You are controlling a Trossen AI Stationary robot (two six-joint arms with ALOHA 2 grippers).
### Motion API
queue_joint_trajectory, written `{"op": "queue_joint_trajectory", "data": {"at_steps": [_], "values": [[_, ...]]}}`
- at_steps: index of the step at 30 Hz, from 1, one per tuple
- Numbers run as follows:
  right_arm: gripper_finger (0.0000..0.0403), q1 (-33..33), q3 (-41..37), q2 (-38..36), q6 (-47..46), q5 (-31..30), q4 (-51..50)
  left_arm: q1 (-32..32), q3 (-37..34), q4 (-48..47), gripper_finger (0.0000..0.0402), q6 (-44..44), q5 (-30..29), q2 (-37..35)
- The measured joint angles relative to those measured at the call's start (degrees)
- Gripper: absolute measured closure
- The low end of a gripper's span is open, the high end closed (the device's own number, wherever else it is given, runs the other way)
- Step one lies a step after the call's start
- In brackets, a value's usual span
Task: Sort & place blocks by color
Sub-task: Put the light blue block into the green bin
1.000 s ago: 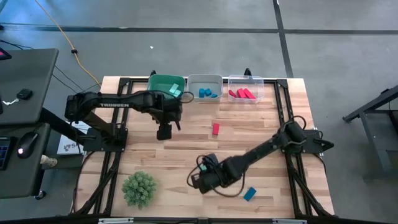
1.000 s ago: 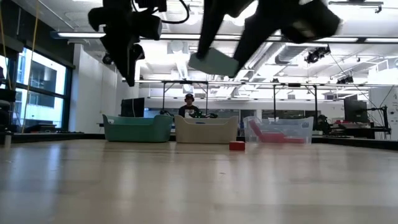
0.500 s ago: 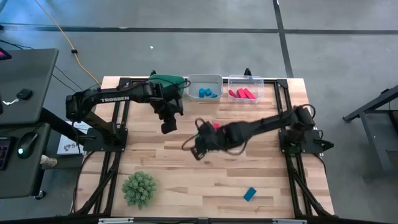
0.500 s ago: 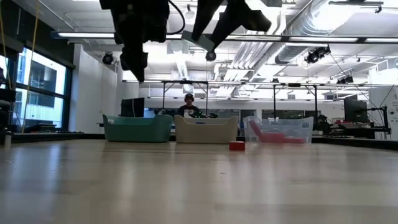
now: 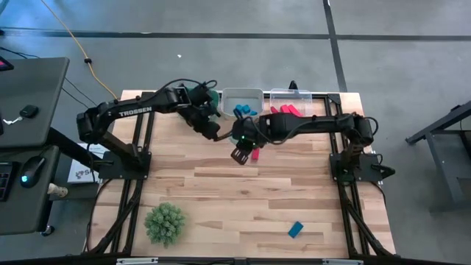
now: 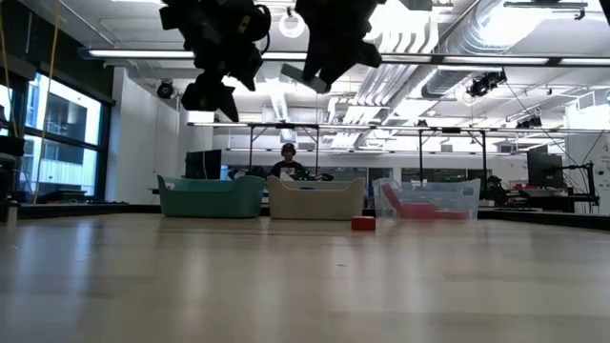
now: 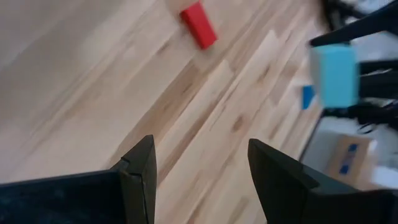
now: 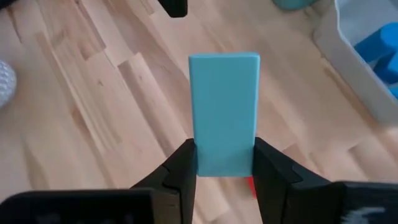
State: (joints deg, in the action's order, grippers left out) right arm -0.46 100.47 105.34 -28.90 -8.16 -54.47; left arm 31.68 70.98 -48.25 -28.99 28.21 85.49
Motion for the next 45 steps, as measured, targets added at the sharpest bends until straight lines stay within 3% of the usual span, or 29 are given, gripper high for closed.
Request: {"op": "queue_joint_trajectory", "data": {"at_steps": [20,38,45], "values": [[0.0304,-5.27,-0.01,0.00,19.81,2.29,-0.32,-0.37,0.00,13.47,0.0227,-15.29,1.29,0.00],[0.0304,-5.52,0.00,0.00,24.03,4.74,4.28,-2.19,0.00,16.94,0.0228,-18.91,-0.62,0.00],[0.0304,-5.50,0.00,0.00,24.03,4.27,6.26,-2.17,0.00,17.44,0.0249,-18.91,-2.13,0.00]]}}
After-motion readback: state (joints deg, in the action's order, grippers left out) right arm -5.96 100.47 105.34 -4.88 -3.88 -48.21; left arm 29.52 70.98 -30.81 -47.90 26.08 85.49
